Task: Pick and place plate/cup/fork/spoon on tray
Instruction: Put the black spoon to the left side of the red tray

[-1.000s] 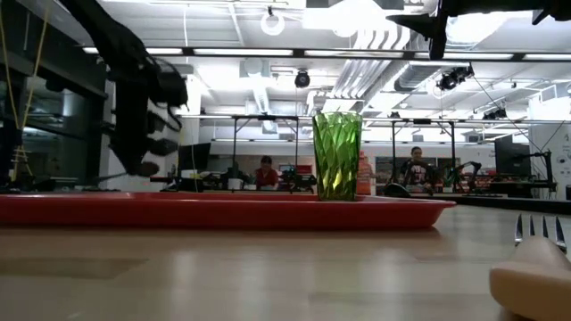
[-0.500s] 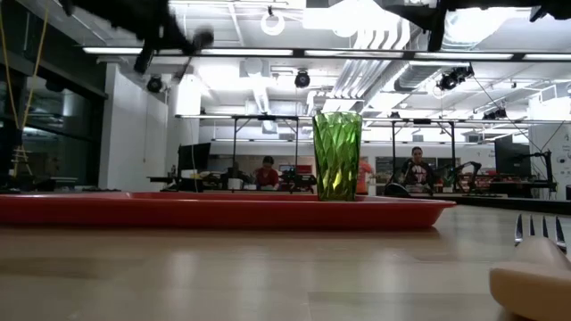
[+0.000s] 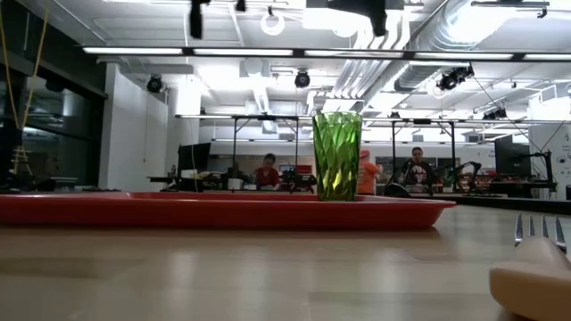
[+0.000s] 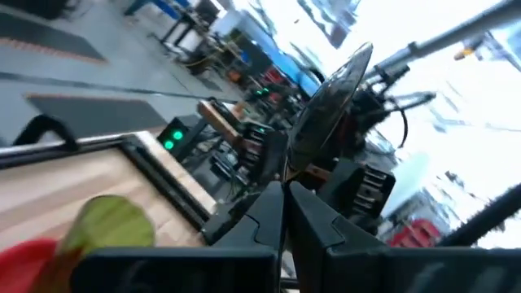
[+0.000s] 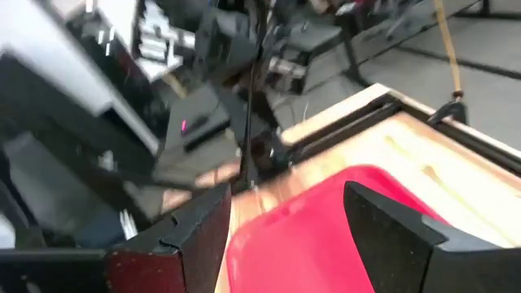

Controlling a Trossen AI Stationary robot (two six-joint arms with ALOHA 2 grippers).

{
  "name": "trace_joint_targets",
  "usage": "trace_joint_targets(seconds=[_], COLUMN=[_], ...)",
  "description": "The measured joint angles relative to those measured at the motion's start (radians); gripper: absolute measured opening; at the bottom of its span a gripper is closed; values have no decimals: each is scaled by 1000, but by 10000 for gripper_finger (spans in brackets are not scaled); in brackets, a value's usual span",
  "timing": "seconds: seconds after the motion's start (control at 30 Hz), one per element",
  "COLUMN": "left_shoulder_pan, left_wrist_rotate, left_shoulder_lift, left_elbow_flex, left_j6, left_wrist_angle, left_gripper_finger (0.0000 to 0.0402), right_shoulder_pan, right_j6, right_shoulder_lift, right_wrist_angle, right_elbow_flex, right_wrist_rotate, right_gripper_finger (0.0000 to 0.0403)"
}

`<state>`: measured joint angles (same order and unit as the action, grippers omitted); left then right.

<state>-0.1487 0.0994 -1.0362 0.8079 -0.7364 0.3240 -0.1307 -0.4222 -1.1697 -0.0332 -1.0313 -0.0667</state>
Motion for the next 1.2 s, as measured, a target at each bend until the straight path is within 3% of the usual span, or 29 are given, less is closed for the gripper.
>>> trace_joint_targets(seconds=[0.13, 0.3, 0.43, 0.6, 1.0, 1.2], left_shoulder_pan=[38, 53, 52, 50, 46, 43], left_wrist_rotate=[2, 5, 3, -2, 34, 28], left_shoulder_lift=[-85, -159, -183, -186, -187, -187], left_elbow_flex=[91, 194, 241, 243, 240, 241], left_j6=[114, 232, 292, 298, 409, 382], left_wrist_angle=[45, 35, -11, -14, -38, 3], left_gripper_finger=[0, 0, 0, 0, 0, 0], right_shoulder_pan=[0, 0, -3, -3, -34, -39], right_j6=[59, 88, 108, 113, 57, 46], right_shoulder_lift=[-115, -229, -290, -305, -251, -257], right_wrist_angle=[-14, -12, -17, -12, -36, -43], right_elbow_flex=[-109, -202, -261, -282, -286, -286], right_wrist_rotate=[-73, 2, -52, -69, -143, -101], right_gripper_finger=[232, 232, 232, 227, 161, 166])
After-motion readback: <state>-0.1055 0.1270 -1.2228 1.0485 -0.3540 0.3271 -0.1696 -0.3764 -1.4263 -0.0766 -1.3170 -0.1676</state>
